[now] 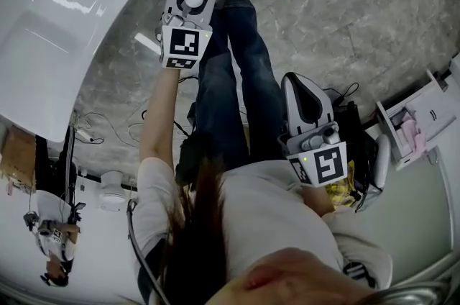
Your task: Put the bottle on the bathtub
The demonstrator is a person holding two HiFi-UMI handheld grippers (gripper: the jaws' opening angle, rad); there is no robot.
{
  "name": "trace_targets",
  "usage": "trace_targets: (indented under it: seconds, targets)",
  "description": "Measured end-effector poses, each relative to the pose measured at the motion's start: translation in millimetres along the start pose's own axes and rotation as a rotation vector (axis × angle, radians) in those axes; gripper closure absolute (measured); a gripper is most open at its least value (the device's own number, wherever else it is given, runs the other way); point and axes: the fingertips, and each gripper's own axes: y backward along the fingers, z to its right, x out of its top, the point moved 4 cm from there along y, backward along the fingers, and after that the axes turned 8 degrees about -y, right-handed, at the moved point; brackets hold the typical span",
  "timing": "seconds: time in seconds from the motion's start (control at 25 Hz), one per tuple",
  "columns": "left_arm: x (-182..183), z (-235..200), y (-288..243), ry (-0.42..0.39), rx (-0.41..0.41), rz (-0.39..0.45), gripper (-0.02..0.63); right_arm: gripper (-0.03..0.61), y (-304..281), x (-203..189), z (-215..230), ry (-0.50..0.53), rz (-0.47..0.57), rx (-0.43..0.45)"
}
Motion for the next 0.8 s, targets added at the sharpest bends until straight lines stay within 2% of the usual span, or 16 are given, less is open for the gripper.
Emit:
trace_targets:
  seconds: [0.32,0.8]
  targets:
    - [-65,-1,-51,0.064,-0.003,-0.096,0.474,0.565,-16,-15,17,-0.029,-0.035,-0.048]
    - [-128,-9,-122,0.122,0.005,-0.198,0.476,0.565,-44,-26,47,-0.073,-0.073,-0.095]
